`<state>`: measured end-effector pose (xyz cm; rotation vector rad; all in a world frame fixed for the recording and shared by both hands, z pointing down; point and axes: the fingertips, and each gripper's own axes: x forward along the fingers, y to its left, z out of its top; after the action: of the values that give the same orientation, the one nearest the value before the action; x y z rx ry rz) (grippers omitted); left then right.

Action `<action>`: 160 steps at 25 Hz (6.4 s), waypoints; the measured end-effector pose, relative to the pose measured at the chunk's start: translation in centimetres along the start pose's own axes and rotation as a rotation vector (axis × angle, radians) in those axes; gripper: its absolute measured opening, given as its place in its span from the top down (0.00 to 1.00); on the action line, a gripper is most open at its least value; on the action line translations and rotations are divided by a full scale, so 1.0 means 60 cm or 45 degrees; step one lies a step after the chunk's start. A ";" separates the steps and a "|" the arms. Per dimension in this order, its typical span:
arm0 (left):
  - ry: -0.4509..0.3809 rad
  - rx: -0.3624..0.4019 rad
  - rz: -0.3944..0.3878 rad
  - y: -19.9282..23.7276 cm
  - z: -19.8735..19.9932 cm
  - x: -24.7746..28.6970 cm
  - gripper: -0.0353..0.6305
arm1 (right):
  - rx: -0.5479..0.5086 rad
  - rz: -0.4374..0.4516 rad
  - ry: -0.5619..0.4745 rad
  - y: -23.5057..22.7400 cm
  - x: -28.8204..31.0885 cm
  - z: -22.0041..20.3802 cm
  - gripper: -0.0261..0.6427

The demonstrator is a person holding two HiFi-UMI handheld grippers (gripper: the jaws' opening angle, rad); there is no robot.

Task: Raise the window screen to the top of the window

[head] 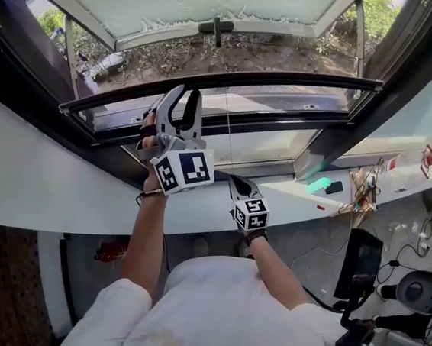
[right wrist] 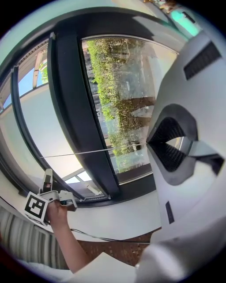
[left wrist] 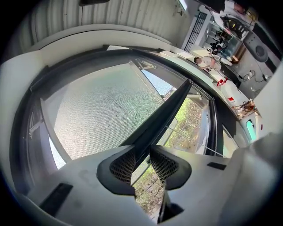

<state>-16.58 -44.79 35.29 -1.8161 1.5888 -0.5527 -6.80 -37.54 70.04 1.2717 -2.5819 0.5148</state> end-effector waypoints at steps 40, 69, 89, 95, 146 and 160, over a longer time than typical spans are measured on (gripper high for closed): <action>-0.212 0.068 0.206 0.126 0.123 0.008 0.82 | -0.059 0.058 -0.217 0.041 -0.021 0.167 0.96; -0.336 0.168 0.317 0.251 0.230 0.032 0.82 | -0.013 0.074 -0.400 0.054 -0.065 0.334 0.96; -0.404 0.252 0.422 0.343 0.323 0.047 0.82 | -0.104 0.130 -0.568 0.077 -0.098 0.459 0.96; -0.432 0.246 0.454 0.379 0.358 0.049 0.82 | -0.146 0.138 -0.635 0.083 -0.122 0.507 0.96; -0.566 0.328 0.573 0.655 0.617 0.076 0.82 | -0.295 0.328 -0.918 0.204 -0.236 0.861 0.96; -0.468 -0.603 0.158 0.302 0.276 -0.035 0.83 | -0.204 0.343 -1.289 0.157 -0.378 0.797 0.96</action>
<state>-18.26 -40.35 11.11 -1.9868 1.6439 0.2300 -2.52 -35.07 16.50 1.3463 -3.5172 -0.4436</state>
